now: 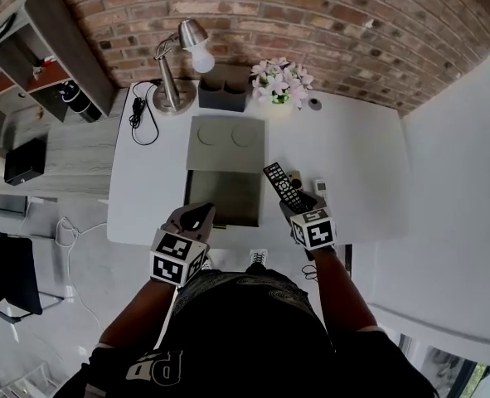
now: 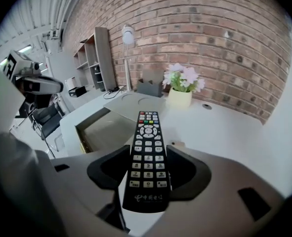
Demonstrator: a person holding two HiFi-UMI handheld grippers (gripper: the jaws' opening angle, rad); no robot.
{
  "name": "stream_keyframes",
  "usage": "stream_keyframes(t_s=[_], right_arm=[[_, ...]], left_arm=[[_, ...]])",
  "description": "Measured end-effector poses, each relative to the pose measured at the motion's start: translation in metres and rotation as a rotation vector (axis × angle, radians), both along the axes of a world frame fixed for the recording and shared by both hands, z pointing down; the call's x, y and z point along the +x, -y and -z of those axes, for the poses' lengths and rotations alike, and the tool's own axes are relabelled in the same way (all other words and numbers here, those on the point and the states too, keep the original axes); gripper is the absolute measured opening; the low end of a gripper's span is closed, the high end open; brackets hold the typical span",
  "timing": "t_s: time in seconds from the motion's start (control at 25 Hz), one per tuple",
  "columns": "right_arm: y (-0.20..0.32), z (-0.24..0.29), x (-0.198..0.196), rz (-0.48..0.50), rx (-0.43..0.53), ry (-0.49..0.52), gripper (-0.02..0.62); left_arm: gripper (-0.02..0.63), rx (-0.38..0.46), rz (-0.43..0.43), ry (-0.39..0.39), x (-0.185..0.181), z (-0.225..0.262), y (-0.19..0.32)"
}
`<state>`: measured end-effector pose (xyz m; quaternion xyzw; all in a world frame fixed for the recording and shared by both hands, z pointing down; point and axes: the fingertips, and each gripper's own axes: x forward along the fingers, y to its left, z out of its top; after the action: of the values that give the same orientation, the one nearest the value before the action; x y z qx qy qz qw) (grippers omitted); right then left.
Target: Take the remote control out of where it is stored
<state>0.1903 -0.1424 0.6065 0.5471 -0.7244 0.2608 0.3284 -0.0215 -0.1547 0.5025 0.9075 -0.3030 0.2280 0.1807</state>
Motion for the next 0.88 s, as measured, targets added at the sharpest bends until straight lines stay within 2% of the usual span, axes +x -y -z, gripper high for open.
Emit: stream_keyframes(t_s=[0.28, 0.52, 0.68, 0.88], right_arm=[[-0.023, -0.013, 0.092, -0.228, -0.017, 0.015, 0.23], [-0.042, -0.029, 0.17, -0.407, -0.05, -0.011, 0.23], [-0.047, -0.042, 0.203, -0.46, -0.073, -0.025, 0.23], [-0.045, -0.058, 0.22, -0.469, -0.099, -0.035, 0.231]], left_arm=[[0.006, 0.018, -0.045, 0.002, 0.025, 0.003, -0.001], [0.006, 0.015, -0.052, 0.009, 0.036, 0.0, -0.004], [0.006, 0.019, -0.044, 0.015, 0.038, 0.0, -0.004], [0.006, 0.024, -0.027, 0.028, 0.039, 0.0, -0.003]])
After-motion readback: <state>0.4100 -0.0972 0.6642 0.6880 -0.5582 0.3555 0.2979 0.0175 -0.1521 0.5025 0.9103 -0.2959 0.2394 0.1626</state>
